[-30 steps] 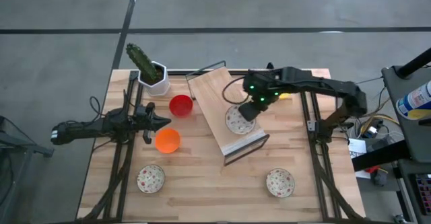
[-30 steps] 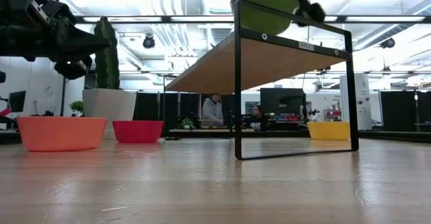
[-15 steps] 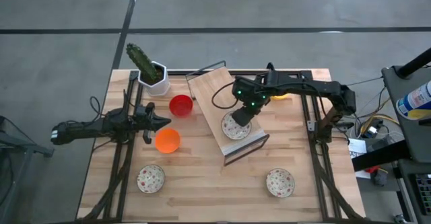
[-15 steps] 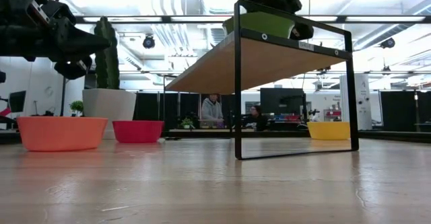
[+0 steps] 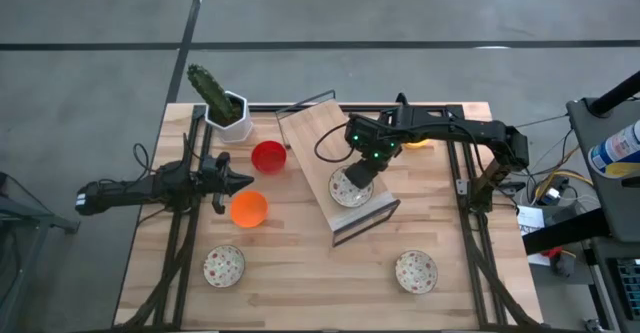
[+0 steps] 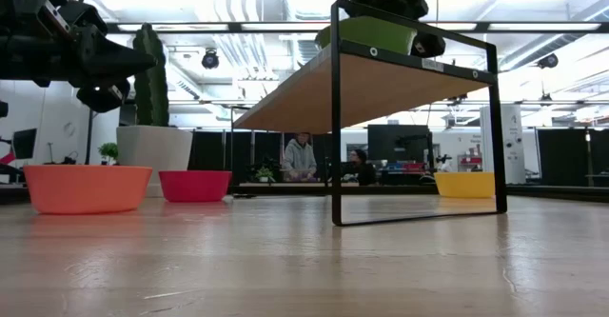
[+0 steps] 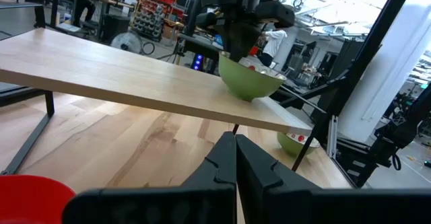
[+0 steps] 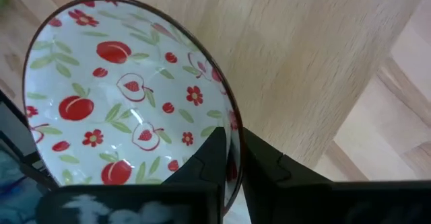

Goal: Pick & Place Mini bowls
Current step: Put the top right white patterned bowl on the shelf, then stack the right white patterned bowl on the white patterned bowl on the shelf

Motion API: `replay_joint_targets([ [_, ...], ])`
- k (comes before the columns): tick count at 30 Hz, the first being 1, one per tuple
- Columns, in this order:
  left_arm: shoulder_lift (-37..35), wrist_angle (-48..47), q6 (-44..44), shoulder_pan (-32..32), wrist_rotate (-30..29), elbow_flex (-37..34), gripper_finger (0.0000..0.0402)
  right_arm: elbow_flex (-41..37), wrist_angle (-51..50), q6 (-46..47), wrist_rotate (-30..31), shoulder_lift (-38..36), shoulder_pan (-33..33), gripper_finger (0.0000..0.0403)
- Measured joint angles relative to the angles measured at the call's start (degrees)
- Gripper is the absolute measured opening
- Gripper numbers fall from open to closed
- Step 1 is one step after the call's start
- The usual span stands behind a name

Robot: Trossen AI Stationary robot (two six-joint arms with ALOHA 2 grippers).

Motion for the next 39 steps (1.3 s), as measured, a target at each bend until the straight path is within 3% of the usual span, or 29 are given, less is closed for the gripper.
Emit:
replay_joint_targets([
  [20, 0.0, 0.0, 0.0, 0.0, 0.0, 0.0, 0.0000, 0.0, -0.7, -2.3, -0.2, -3.7, 0.3, 0.0143],
  [31, 0.0, 0.0, 0.0, 0.0, 0.0, 0.0, 0.0000, 0.0, -2.0, -8.5, 0.1, -12.8, 2.9, 0.0150],
  [39, 0.0, 0.0, 0.0, 0.0, 0.0, 0.0, 0.0000, 0.0, -8.9, -8.6, 0.0, -16.7, 6.1, 0.0138],
])
